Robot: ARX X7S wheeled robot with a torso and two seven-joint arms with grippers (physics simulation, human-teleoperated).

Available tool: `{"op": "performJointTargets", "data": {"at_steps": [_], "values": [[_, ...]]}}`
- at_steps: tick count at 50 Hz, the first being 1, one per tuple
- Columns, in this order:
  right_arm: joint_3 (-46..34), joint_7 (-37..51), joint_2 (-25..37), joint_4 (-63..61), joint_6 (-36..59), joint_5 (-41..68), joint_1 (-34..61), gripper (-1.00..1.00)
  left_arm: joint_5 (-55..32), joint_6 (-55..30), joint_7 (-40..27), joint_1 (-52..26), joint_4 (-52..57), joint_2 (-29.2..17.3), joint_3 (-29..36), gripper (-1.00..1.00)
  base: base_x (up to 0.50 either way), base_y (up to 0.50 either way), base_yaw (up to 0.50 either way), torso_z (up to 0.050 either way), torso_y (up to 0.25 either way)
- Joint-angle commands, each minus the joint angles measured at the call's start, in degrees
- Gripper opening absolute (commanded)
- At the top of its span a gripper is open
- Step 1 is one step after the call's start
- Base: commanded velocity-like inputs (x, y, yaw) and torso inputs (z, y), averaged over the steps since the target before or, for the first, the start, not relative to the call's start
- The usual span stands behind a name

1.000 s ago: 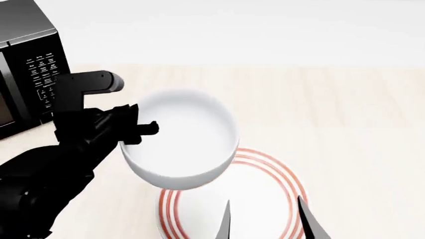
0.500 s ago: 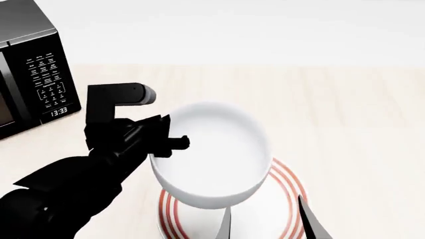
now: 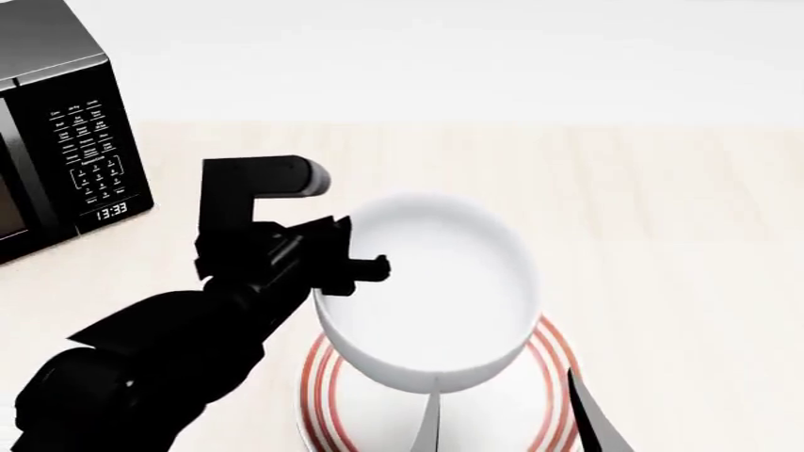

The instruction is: Pick up the white bowl and put it on the plate.

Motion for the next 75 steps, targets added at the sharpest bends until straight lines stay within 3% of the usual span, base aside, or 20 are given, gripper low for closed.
{"op": "performJointTargets", "data": {"at_steps": [1,75], "values": [[1.3,-1.0,-1.0,0.0,0.2,-1.4,-0.1,1.00,-4.1,3.2,0.4,-2.5,-3.2,1.5,2.8,-1.00,0.00,0.00,0.00,0.000,0.000],[0.4,-0.5,-0.2,0.7,-0.7,-0.6,0.3,1.00,-16.5,15.7,0.7,-1.7,-13.2,1.7,19.4,-1.00,0.00,0.00,0.00,0.000,0.001]]}}
